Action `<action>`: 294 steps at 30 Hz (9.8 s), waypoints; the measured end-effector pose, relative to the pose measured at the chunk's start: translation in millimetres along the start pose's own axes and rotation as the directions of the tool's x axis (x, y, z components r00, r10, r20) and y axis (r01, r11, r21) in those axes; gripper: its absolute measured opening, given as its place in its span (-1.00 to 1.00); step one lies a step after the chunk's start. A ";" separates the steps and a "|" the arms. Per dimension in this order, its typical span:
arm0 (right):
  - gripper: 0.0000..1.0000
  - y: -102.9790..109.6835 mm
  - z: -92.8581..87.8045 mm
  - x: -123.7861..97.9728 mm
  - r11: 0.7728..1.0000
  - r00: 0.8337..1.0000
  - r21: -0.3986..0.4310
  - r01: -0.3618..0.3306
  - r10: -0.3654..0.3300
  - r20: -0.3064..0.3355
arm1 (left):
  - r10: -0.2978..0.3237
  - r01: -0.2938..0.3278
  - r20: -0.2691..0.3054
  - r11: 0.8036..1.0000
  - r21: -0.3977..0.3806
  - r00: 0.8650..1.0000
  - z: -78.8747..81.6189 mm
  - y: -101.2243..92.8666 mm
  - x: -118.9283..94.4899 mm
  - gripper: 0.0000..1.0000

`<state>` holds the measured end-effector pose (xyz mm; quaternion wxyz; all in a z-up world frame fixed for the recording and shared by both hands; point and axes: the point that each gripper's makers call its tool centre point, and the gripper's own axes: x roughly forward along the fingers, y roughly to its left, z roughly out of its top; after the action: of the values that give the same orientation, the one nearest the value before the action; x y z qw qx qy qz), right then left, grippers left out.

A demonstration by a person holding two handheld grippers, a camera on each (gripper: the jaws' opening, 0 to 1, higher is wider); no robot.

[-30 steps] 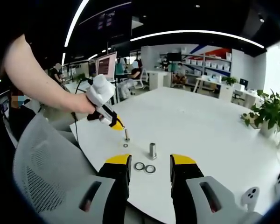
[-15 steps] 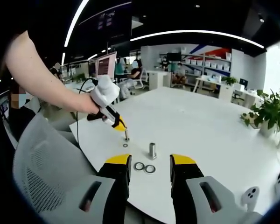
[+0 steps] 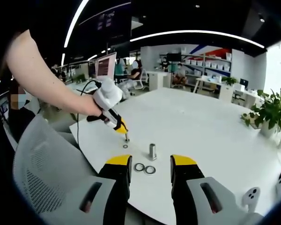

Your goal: Place the washer onto the threaded stud by aligning its center hole with the stud, sliding it down to the base, and recovering from edge contact or off-axis alignment until the washer reaches the visible bottom stop.

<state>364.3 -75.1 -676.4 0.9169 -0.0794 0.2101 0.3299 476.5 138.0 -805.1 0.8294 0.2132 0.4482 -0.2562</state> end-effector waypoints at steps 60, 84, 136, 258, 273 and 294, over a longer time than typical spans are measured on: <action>-0.31 0.0 -2.0 0.9 1.000 1.000 -0.001 -0.002 0.002 -0.008 | -0.040 0.024 -0.044 0.953 -0.303 0.998 -44.7 -29.0 25.3 -0.69; -0.31 -2.4 -3.0 0.7 1.000 1.000 0.007 0.005 -0.004 -0.013 | -0.021 0.013 -0.033 0.973 -0.232 0.999 -37.5 -32.8 38.6 -0.72; -0.31 -1.6 -4.1 1.1 1.000 1.000 0.010 -0.001 0.001 -0.018 | 0.012 -0.009 0.010 0.978 -0.210 1.000 -42.1 -25.4 15.8 -0.81; -0.31 8.0 -5.3 2.8 0.999 0.999 -0.022 -0.034 0.033 -0.032 | -0.049 0.102 0.393 0.988 -0.116 0.918 12.7 -66.0 -114.2 -0.68; -0.31 15.4 -9.0 5.8 0.997 0.997 -0.050 -0.061 0.059 -0.056 | -0.036 0.124 0.457 0.978 -0.165 0.889 -12.8 -80.8 -149.9 -0.59; -0.31 26.0 -17.0 9.3 0.993 0.989 -0.052 -0.108 0.102 -0.105 | -0.024 0.072 0.470 0.994 -0.086 0.882 -8.5 -87.2 -149.3 -0.55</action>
<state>348.5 -54.6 -695.9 0.8836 -0.1114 0.2513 0.3791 347.7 110.1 -692.9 0.9161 0.0918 0.2524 -0.2977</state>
